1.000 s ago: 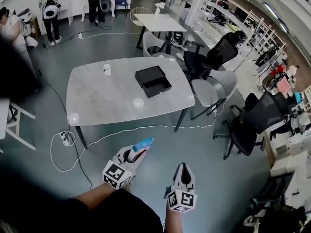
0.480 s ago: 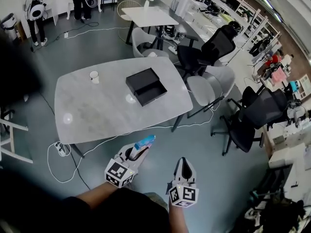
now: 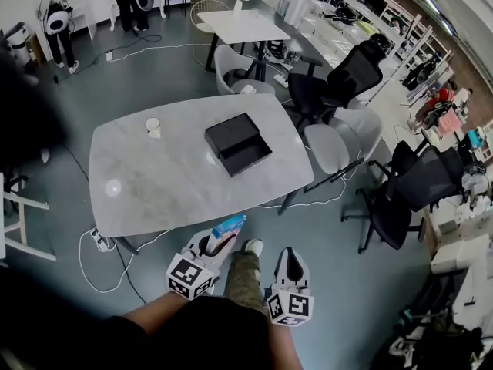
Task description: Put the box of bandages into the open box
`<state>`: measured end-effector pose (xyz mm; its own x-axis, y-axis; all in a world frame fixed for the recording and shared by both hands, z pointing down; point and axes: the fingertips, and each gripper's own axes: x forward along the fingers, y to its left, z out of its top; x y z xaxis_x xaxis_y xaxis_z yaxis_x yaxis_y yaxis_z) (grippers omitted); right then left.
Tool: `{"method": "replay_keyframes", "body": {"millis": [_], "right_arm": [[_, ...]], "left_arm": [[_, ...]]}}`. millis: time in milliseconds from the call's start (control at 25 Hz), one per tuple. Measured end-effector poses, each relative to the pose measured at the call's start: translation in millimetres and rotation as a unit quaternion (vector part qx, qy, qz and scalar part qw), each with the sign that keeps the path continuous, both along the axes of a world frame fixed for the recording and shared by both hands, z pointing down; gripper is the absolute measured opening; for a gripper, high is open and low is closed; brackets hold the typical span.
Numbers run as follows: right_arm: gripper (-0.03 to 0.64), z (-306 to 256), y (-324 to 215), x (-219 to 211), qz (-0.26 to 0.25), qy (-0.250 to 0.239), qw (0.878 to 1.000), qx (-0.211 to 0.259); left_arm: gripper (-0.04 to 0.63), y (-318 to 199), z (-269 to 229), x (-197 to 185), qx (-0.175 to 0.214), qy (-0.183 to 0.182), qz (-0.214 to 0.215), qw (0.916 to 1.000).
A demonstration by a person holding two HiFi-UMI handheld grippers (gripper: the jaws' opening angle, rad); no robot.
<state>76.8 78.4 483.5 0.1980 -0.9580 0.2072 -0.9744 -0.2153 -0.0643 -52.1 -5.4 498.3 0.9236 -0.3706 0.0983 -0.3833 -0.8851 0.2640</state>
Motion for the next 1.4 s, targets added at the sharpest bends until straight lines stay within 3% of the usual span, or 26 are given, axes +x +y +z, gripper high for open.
{"method": "replay_keyframes", "body": {"millis": [360, 600, 960, 1160, 1400], "right_arm": [[0.011, 19, -104, 58, -0.034, -0.018, 0.999, 0.015], [0.011, 28, -185, 105, -0.076, -0.029, 0.997, 0.004], [0.011, 46, -288, 169, -0.13, -0.052, 0.99, -0.017], [0.011, 61, -329, 188, -0.169, -0.063, 0.983, -0.033], [0.011, 86, -368, 195, -0.204, -0.075, 0.975, -0.054]], "left_arm": [[0.087, -88, 22, 44, 0.001, -0.033, -0.039, 0.9987], [0.087, -154, 35, 95, -0.037, -0.054, -0.054, 0.9963], [0.087, -270, 83, 153, -0.048, -0.118, -0.106, 0.9863], [0.087, -316, 126, 179, 0.015, -0.182, -0.077, 0.9803], [0.087, -354, 182, 205, -0.051, -0.2, -0.051, 0.9772]]}}
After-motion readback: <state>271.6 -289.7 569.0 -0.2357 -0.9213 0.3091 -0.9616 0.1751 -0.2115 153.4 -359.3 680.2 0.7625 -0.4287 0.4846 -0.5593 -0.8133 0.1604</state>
